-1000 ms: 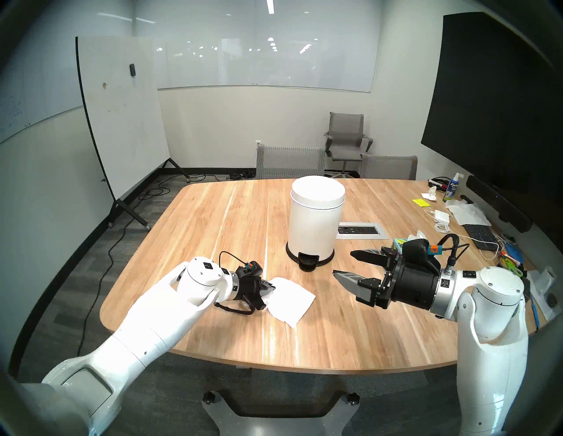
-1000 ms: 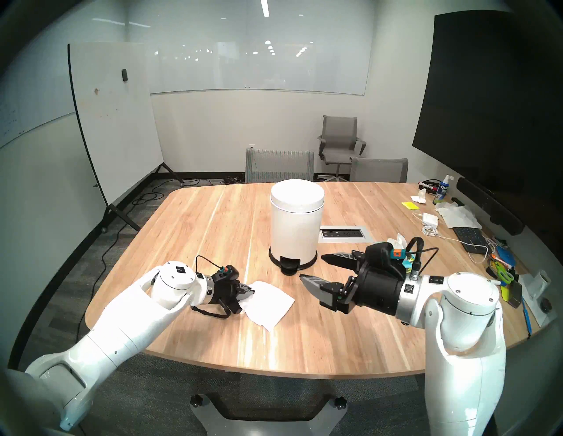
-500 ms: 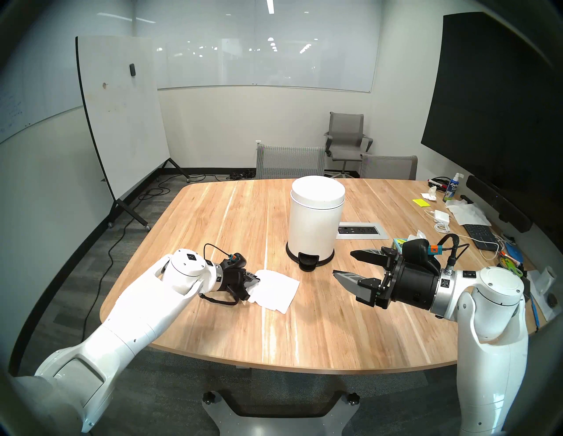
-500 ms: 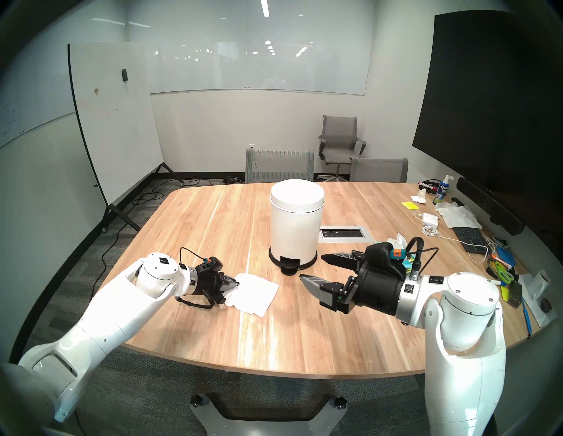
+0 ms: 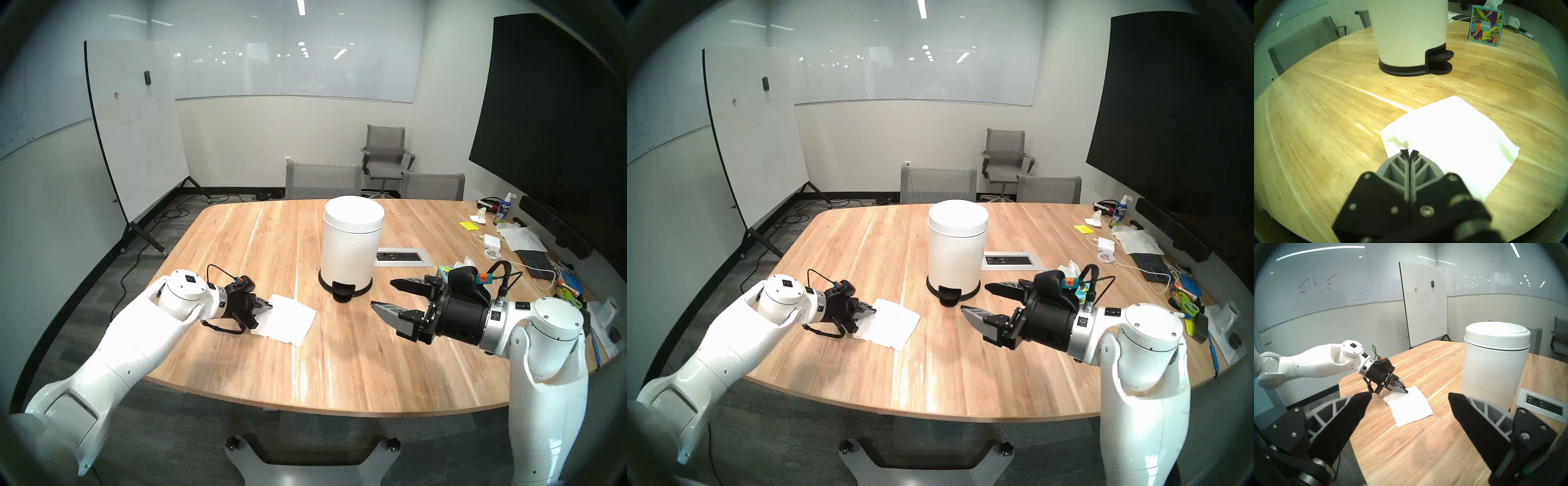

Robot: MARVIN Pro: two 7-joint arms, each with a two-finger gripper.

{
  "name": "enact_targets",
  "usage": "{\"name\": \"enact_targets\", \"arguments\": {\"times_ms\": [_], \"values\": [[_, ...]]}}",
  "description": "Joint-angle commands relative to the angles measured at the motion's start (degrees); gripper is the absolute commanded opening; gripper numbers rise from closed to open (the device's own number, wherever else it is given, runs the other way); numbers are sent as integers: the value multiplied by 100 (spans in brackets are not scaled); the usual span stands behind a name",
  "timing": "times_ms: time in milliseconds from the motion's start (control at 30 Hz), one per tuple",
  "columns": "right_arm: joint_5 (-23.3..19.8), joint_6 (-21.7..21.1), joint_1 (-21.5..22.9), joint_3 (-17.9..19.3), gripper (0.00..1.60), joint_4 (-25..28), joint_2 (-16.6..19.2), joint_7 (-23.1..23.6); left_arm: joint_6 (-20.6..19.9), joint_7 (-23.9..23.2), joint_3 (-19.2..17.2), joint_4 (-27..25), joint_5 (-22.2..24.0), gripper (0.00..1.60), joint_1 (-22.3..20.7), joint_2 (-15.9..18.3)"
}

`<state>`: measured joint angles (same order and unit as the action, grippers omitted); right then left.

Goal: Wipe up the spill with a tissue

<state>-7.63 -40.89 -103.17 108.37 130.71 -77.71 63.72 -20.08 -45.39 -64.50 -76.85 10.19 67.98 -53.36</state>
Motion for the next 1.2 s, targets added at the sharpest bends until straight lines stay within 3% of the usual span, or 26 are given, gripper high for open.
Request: {"name": "enact_targets", "arguments": {"times_ms": [0,567,1000,1033,1067,1100,1133,1167], "values": [[-20,-10,31,-15,160,92,15,28,112,-99,-164,-91,99,0,90,239],[-20,-12,31,-14,160,92,15,28,353,-255,-328,-43,149,0,334,492],[-20,-10,31,-14,160,92,15,28,324,-463,-571,-753,395,3,889,872],[-20,-11,31,-14,160,92,15,28,316,-461,-587,-786,406,20,915,885],[-20,-11,31,-14,160,92,15,28,312,-458,-602,-811,413,77,936,895],[-20,-11,31,-14,160,92,15,29,311,-455,-609,-828,414,108,948,900],[-20,-12,31,-14,160,92,15,29,304,-440,-619,-851,413,159,967,903],[-20,-12,31,-14,160,92,15,29,300,-428,-624,-865,409,160,979,901]]}}
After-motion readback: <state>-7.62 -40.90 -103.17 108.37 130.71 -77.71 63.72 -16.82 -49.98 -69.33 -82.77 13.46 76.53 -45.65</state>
